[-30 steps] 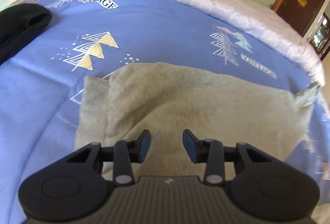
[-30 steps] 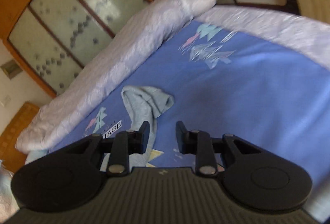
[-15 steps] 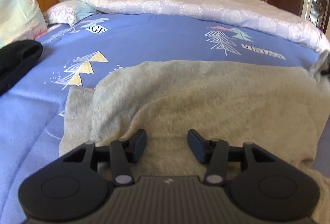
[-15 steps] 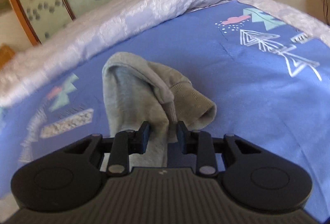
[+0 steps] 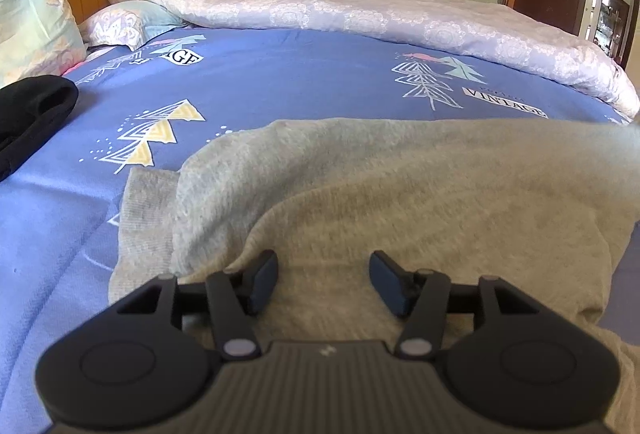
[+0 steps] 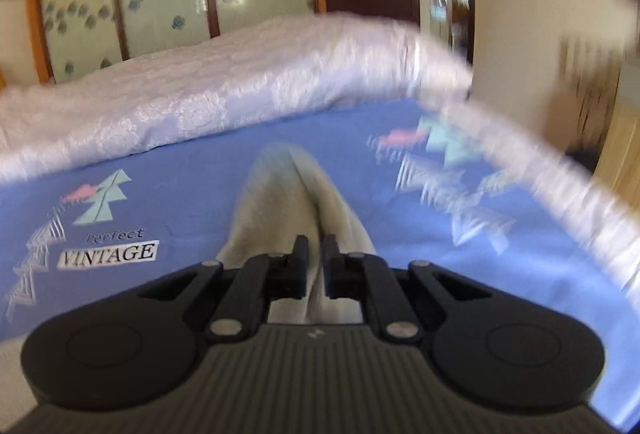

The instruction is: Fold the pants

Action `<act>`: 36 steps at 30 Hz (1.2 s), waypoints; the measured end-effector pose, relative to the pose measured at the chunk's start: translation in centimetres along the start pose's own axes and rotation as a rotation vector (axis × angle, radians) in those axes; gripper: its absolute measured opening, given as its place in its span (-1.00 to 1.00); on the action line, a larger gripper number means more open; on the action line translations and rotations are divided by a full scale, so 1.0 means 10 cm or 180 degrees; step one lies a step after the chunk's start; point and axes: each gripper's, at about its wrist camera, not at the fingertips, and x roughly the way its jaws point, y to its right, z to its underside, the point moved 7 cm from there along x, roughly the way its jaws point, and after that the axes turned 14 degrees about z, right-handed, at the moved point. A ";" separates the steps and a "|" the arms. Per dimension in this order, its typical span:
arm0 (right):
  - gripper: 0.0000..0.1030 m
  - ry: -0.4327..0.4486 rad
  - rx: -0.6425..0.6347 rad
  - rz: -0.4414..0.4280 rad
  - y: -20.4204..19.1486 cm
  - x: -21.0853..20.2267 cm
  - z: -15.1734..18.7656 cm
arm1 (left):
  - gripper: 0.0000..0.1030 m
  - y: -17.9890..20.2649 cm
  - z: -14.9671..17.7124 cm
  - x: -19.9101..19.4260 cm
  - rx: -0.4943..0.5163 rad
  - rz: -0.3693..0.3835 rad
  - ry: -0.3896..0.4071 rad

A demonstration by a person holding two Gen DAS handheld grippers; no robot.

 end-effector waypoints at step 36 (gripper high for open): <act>0.09 0.0055 -0.0787 0.0784 0.21 0.83 -0.77 | 0.21 0.02 0.01 0.03 0.0033 0.0057 0.0000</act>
